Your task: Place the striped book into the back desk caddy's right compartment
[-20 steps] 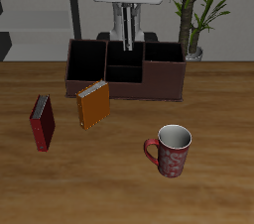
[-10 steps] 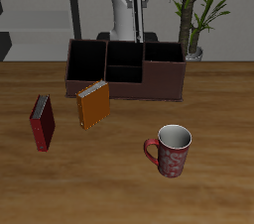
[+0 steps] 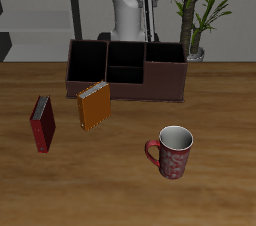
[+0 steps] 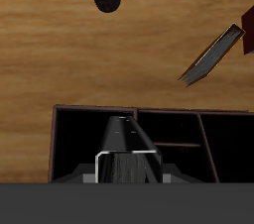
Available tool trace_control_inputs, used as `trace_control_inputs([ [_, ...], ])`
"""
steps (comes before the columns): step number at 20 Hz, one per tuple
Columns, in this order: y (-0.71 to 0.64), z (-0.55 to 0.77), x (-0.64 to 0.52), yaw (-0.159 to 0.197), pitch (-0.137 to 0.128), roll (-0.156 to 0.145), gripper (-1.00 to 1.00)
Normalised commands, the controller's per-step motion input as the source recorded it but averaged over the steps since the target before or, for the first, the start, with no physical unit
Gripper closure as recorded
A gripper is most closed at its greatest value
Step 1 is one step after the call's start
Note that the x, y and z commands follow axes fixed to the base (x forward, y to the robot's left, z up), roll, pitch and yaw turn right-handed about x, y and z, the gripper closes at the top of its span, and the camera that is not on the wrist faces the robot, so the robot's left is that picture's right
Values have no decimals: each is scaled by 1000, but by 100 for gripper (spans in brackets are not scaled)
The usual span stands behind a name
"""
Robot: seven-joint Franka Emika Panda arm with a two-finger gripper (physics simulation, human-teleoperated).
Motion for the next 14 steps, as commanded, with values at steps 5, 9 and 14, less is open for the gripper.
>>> trace_control_inputs([
  [5, 263, -41, -82, -11, 24, 38, 100],
  [9, 155, 19, -67, -13, 0, 28, 100],
  [14, 162, -28, 15, -27, 12, 18, 100],
])
